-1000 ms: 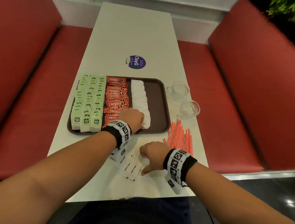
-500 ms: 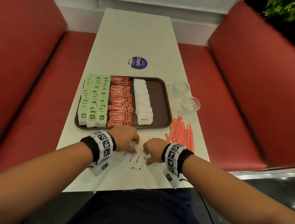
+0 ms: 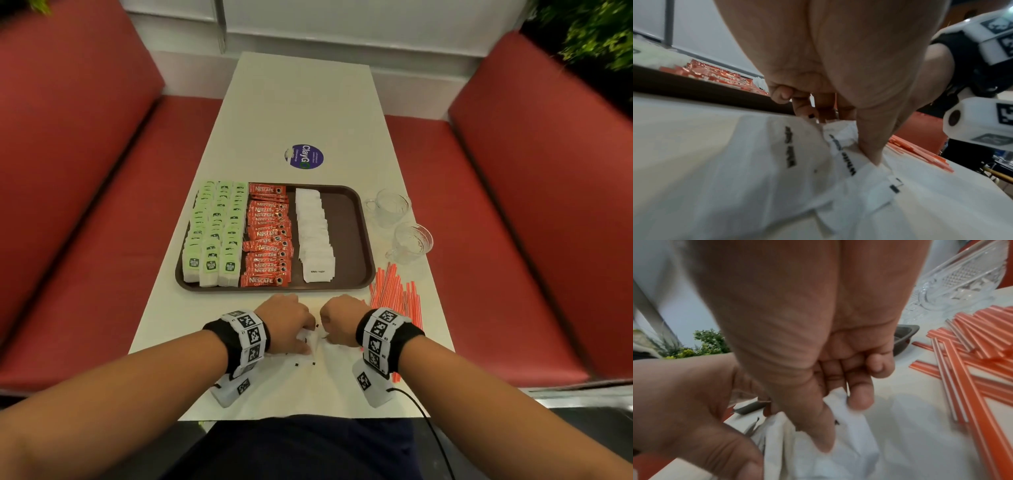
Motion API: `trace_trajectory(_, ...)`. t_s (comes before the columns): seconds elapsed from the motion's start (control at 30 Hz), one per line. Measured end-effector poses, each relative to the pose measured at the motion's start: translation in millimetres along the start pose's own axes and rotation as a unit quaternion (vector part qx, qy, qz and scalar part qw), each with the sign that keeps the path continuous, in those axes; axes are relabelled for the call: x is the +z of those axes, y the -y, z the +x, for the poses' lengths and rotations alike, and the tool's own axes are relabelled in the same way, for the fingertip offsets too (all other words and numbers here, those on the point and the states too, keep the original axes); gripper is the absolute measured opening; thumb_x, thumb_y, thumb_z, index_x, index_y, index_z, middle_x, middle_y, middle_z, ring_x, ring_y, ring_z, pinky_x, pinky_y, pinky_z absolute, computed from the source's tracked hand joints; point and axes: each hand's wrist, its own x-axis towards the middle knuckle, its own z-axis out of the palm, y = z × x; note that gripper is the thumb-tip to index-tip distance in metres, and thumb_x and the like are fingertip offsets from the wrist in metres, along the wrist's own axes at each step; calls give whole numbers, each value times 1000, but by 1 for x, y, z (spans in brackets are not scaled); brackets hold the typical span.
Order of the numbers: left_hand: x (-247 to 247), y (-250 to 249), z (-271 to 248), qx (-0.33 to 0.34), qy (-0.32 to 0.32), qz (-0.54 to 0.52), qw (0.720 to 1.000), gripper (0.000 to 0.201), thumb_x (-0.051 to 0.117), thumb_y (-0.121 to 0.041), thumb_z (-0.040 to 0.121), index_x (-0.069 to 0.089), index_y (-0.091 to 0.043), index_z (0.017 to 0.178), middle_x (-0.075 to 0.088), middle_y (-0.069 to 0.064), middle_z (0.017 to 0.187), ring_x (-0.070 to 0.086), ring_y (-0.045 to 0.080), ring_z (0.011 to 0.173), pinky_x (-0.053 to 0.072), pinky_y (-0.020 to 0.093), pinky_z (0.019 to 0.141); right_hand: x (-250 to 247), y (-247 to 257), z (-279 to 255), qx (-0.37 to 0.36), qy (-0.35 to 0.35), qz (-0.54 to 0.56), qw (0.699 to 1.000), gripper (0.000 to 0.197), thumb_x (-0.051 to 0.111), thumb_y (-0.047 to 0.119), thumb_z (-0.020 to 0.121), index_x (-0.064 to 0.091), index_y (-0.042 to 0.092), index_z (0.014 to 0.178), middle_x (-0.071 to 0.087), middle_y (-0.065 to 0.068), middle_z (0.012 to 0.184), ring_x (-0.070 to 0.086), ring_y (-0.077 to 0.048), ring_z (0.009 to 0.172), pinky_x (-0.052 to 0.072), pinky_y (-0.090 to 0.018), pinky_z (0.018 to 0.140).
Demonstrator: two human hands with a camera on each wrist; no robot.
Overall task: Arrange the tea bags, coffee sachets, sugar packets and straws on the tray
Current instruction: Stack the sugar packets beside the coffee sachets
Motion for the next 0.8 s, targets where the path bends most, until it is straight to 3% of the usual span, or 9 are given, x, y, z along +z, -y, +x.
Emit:
trace_trajectory(0.17,-13,6,-1,-26,-43,-66,997,30,57,-47,95,63,-28,117,66,-5,108,52,18,103,39,35,89,-3,-15,-4,-6,-43,75,996,39,69,15,87,54,19,123,66,-5,111,61,-25,101,49,-33,83)
trace_trajectory(0.23,-20,10,0,-26,-72,-99,992,25,58,-43,95,65,-28,114,66,-8,109,53,15,102,41,32,88,-6,-19,-6,-10,-51,73,996,37,63,15,90,56,19,126,65,-5,115,60,-25,106,48,-32,84)
trace_trajectory(0.3,-28,14,1,-26,-99,-130,986,24,59,-40,95,67,-28,114,65,-9,109,54,12,101,41,29,85,-8,-22,-8,-12,-57,81,995,24,59,18,91,60,18,115,64,-5,111,60,-25,102,43,-29,76)
trace_trajectory(0.37,-36,17,3,-31,-122,-150,981,25,58,-38,96,68,-26,116,63,-8,106,52,10,95,39,26,81,-11,-26,-11,-3,-82,108,991,6,59,19,88,53,22,89,59,1,91,57,-22,86,38,-26,64)
trace_trajectory(0.47,-49,20,6,-39,-149,-166,974,24,54,-32,100,71,-23,114,61,-5,100,52,11,91,44,31,82,-17,-28,-11,1,-119,156,981,26,58,19,89,40,27,71,51,5,75,53,-16,70,38,-27,56)
trace_trajectory(0.53,-56,23,8,-48,-147,-163,975,24,53,-30,100,72,-22,113,62,-4,100,56,16,93,47,36,84,-22,-30,-12,-2,-129,208,970,14,55,18,91,47,21,81,62,-1,86,63,-20,78,53,-37,67)
trace_trajectory(0.6,-63,25,10,-59,-142,-151,977,22,57,-33,98,72,-24,111,66,-5,99,58,15,92,48,36,83,-26,-31,-10,-13,-151,248,957,8,51,15,93,43,17,91,63,-5,87,61,-23,73,55,-44,70)
trace_trajectory(0.7,-72,25,13,-69,-163,-150,973,18,67,-36,92,72,-26,105,69,-8,90,60,11,84,48,29,75,-33,-30,-9,-44,-175,276,944,15,53,19,95,43,19,105,57,-1,79,51,-16,63,44,-31,59)
trace_trajectory(0.8,-78,26,17,-67,-190,-174,964,14,72,-37,88,68,-28,99,57,-14,78,51,7,75,38,26,67,-41,-30,-5,-66,-196,255,945,13,59,29,94,55,23,105,61,2,89,56,-13,75,44,-28,66)
